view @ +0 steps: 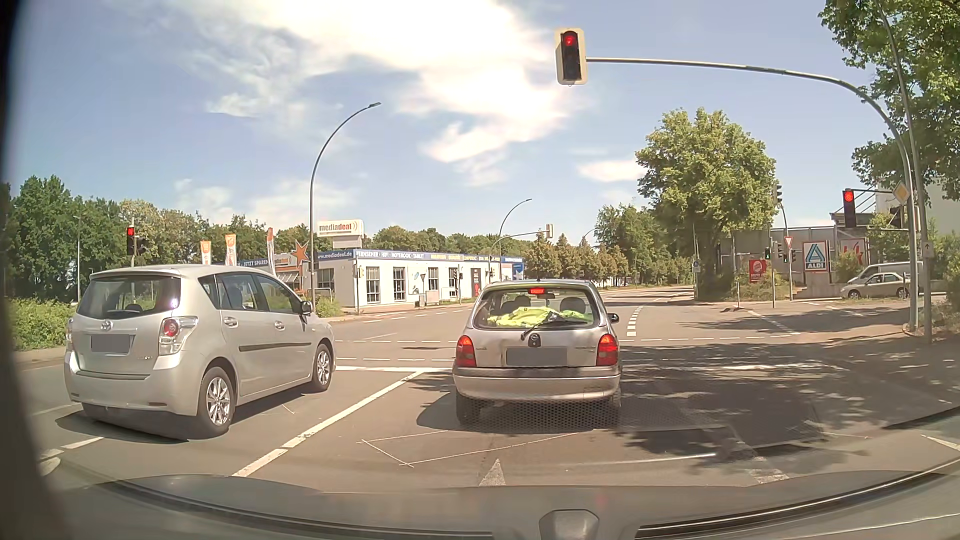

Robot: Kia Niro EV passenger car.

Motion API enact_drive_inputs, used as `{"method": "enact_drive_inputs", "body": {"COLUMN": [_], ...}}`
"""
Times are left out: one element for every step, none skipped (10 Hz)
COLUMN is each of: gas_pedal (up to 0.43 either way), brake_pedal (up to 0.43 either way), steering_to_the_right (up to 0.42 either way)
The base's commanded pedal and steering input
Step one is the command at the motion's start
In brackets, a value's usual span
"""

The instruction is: Follow the waypoints while adhering to traffic rules and regulations

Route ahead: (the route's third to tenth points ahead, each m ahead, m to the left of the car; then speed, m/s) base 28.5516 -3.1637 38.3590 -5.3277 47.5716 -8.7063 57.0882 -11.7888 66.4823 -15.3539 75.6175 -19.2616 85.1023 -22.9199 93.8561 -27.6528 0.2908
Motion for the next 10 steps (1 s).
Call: {"method": "enact_drive_inputs", "body": {"gas_pedal": [0.000,0.000,0.000,0.000,0.000,0.000,0.000,0.000,0.000,0.000], "brake_pedal": [0.177,0.183,0.183,0.183,0.183,0.183,0.189,0.189,0.189,0.189], "steering_to_the_right": [0.028,0.028,0.028,0.028,0.028,0.028,0.028,0.028,0.028,0.028]}}
